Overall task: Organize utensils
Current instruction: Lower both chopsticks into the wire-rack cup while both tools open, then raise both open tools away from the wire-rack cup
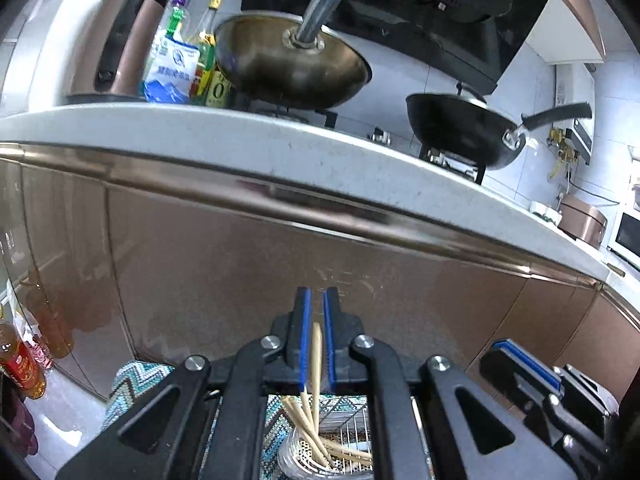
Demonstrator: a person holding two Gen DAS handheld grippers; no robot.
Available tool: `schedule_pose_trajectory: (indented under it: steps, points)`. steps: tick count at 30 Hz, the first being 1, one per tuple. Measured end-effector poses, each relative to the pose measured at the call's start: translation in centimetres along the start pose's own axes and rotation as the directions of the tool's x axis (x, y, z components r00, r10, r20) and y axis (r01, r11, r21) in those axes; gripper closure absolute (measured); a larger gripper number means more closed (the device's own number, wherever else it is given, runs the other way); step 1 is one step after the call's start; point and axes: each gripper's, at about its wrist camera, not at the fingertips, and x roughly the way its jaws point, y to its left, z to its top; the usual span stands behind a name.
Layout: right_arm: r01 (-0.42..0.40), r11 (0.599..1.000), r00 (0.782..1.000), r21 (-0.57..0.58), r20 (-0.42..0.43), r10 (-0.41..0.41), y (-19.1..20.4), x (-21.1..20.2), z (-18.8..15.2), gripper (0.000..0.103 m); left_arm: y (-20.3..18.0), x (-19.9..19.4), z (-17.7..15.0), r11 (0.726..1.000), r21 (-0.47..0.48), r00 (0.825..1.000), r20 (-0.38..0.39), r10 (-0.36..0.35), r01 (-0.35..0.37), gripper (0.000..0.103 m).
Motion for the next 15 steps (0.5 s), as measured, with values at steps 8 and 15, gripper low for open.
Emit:
schedule_pose_trajectory:
  steps: [8, 15]
  points:
    - [0.02, 1.0, 0.998, -0.004, 0.067, -0.019, 1.6, -5.4, 2.3, 0.077, 0.4, -6.3, 1.5, 0.999, -0.044, 0.999, 0.03, -0.011, 0.012, 0.053]
    - [0.019, 1.0, 0.993, -0.012, 0.116, -0.017, 4.0, -11.2, 3.1, 0.066, 0.9, -11.7, 2.1, 0.993, -0.102, 0.998, 0.019, -0.064, 0.066, 0.035]
